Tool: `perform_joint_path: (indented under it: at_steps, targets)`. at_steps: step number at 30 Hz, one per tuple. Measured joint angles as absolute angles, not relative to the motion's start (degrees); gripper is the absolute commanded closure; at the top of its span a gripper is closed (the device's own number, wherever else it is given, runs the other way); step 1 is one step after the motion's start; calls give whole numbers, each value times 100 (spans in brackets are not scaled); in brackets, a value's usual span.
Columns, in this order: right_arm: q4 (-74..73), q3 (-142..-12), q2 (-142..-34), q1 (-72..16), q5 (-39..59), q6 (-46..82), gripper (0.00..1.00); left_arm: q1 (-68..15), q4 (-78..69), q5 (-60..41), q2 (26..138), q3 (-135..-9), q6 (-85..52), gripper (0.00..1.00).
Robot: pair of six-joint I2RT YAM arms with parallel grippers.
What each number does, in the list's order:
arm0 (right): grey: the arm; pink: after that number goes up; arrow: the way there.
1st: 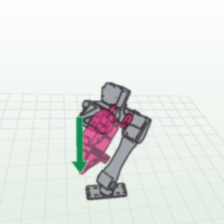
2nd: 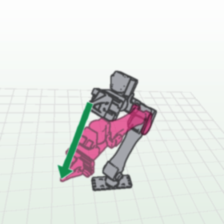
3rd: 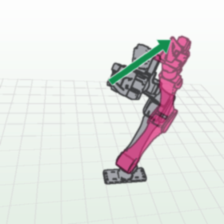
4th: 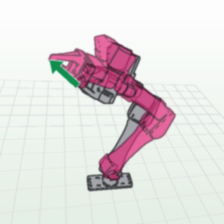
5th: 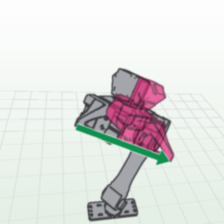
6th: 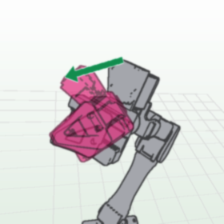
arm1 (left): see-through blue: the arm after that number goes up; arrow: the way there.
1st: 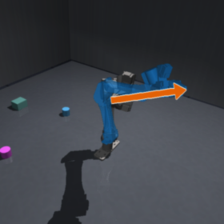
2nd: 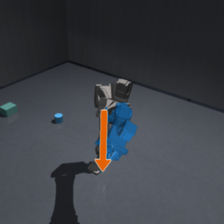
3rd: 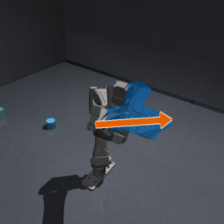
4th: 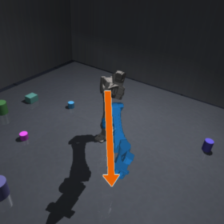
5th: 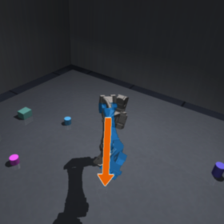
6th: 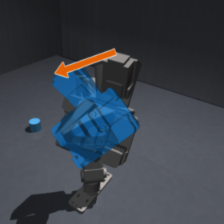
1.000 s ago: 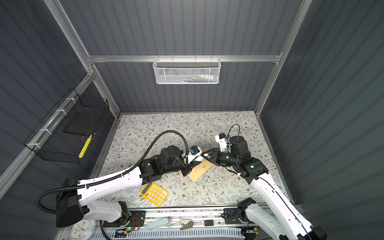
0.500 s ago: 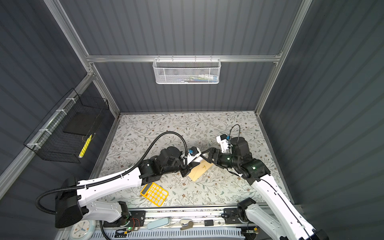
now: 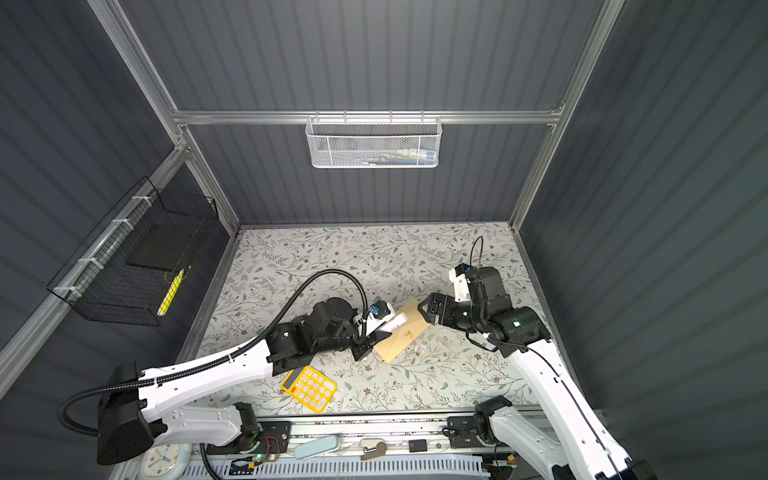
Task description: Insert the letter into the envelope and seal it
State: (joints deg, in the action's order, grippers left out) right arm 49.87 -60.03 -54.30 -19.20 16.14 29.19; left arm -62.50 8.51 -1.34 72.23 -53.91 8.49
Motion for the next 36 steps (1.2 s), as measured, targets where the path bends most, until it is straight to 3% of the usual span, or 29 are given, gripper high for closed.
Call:
perform_joint_path:
  at_steps: [10,19,36]
  targets:
    - [5481,-6119,-6257,-1839,554,1922,1,-6250,1236,-172,7111,-5349,978,92]
    - [5398,-6154,-7618,-1686,325,1391,1,-6250,1575,-108,6908,-5349,1197,92]
    - [4755,-6086,-8757,-1452,207,1463,25,-6250,1822,-110,6685,-5349,1271,91]
